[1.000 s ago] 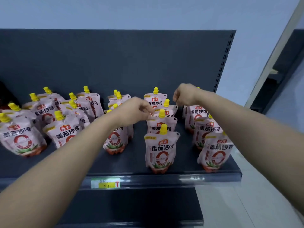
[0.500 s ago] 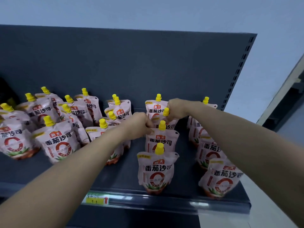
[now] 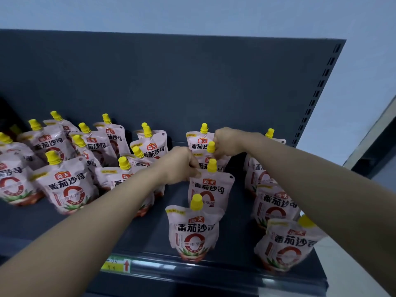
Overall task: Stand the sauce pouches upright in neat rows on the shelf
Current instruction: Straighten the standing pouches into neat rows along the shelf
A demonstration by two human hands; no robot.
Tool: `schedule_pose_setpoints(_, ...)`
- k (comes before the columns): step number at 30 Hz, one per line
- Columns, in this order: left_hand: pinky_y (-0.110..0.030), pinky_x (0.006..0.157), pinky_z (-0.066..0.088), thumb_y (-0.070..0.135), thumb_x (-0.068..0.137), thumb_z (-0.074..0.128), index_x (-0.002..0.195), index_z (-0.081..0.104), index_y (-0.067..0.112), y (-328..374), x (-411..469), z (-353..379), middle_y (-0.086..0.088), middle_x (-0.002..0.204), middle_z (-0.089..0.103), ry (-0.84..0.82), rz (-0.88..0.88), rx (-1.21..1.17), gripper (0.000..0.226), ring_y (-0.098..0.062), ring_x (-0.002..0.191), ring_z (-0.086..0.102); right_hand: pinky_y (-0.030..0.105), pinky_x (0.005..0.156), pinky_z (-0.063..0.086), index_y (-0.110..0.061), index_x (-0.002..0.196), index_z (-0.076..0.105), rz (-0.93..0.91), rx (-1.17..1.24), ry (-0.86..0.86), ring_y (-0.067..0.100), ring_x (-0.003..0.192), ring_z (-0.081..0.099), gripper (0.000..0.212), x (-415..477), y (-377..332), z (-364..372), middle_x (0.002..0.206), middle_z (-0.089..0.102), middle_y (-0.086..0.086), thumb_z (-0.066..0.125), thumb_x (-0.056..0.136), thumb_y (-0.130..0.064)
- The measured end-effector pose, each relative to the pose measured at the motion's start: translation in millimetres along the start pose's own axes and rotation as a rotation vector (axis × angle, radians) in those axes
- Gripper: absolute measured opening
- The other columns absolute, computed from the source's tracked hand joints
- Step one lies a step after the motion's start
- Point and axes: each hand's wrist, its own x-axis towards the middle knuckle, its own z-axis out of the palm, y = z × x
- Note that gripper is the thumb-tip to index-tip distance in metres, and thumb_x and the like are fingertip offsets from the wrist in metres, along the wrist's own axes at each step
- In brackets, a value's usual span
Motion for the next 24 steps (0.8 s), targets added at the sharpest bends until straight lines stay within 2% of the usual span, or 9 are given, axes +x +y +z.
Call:
schedule_pose_setpoints(5,-0.037,0.079,0.058,0.006,0.084,0.063,0.094,0.075,0.010,-0.7,-5.6,-10.3,-0.010,0.090,0.073,-0.166,-0.003,0.029,0.016,-0.026,0.079,0.067,0.022,0.049,0.040,-0.012,0.061,0.055,0.028,0.114,-0.106,0.017,0.055,0.051,0.029,-5.3,2.3,-3.0,0.062,0.051,0.001,0.072,0.081,-0.024)
schedule_pose_setpoints(7,-0.042,0.085,0.057,0.002,0.081,0.059,0.098,0.075,0.019,-2.3,-8.2,-18.4,-0.008,0.097,0.074,-0.255,0.005,0.077,0.029,-0.027,0.089,0.068,0.022,0.055,0.044,0.000,0.082,0.067,0.054,0.103,-0.175,0.019,0.063,0.056,0.014,-7.8,4.0,-11.6,0.074,0.058,0.006,0.066,0.082,-0.014)
schedule_pose_setpoints(10,-0.036,0.086,0.057,-0.007,0.080,0.052,0.103,0.072,0.018,-1.3,-8.8,-34.1,-0.003,0.099,0.073,-0.237,-0.024,-0.019,0.039,-0.023,0.094,0.068,0.023,0.066,0.053,0.000,0.112,0.068,0.112,0.268,-0.225,0.018,0.077,0.066,0.029,-10.9,8.4,-31.1,0.088,0.068,0.004,0.058,0.085,0.002)
schedule_pose_setpoints(12,-0.025,0.072,0.053,-0.003,0.085,0.052,0.102,0.071,0.014,-0.4,-1.9,-42.1,-0.001,0.091,0.069,-0.076,-0.026,-0.065,0.031,-0.016,0.083,0.065,0.022,0.063,0.050,-0.001,0.107,0.069,0.164,0.293,-0.084,0.021,0.083,0.065,0.022,-11.1,9.8,-40.5,0.094,0.070,0.006,0.059,0.087,-0.002)
schedule_pose_setpoints(14,-0.021,0.070,0.048,0.007,0.087,0.057,0.104,0.070,0.015,-0.2,7.8,-43.3,0.001,0.092,0.065,0.066,-0.005,0.010,0.023,-0.013,0.082,0.061,0.027,0.067,0.050,0.003,0.101,0.069,0.168,0.235,0.084,0.024,0.086,0.062,0.020,-4.6,13.7,-40.5,0.098,0.070,0.013,0.058,0.087,-0.005)
schedule_pose_setpoints(17,-0.030,0.089,0.050,0.017,0.086,0.063,0.120,0.062,0.013,1.5,23.0,-35.6,-0.003,0.115,0.065,0.000,0.017,0.198,0.035,-0.019,0.103,0.061,0.043,0.097,0.051,0.008,0.116,0.062,0.176,0.236,0.145,0.038,0.113,0.060,0.035,10.4,11.9,-29.6,0.124,0.063,0.023,0.061,0.089,-0.013)
schedule_pose_setpoints(19,-0.030,0.090,0.049,0.018,0.086,0.063,0.124,0.060,0.012,2.3,32.4,-27.2,-0.005,0.119,0.064,-0.077,0.019,0.202,0.039,-0.022,0.106,0.061,0.046,0.102,0.047,0.006,0.123,0.059,0.167,0.239,0.125,0.038,0.119,0.057,0.041,20.0,9.8,-22.3,0.128,0.060,0.022,0.064,0.089,-0.017)
schedule_pose_setpoints(22,-0.025,0.065,0.043,0.014,0.087,0.062,0.096,0.070,0.007,-3.4,46.0,-18.4,-0.014,0.092,0.065,-0.095,0.038,0.151,0.014,-0.021,0.078,0.057,0.042,0.100,0.049,-0.004,0.122,0.062,0.143,0.244,0.082,0.030,0.113,0.060,0.036,34.8,10.8,-14.8,0.123,0.064,0.012,0.064,0.090,-0.019)
schedule_pose_setpoints(24,-0.026,0.056,0.033,0.012,0.086,0.062,0.075,0.062,0.007,-6.1,50.7,-15.8,-0.014,0.074,0.050,-0.079,0.033,0.133,0.012,-0.021,0.067,0.043,0.036,0.082,0.052,-0.003,0.103,0.068,0.135,0.245,0.045,0.026,0.091,0.061,0.021,43.3,12.8,-10.8,0.099,0.066,0.010,0.063,0.090,-0.019)
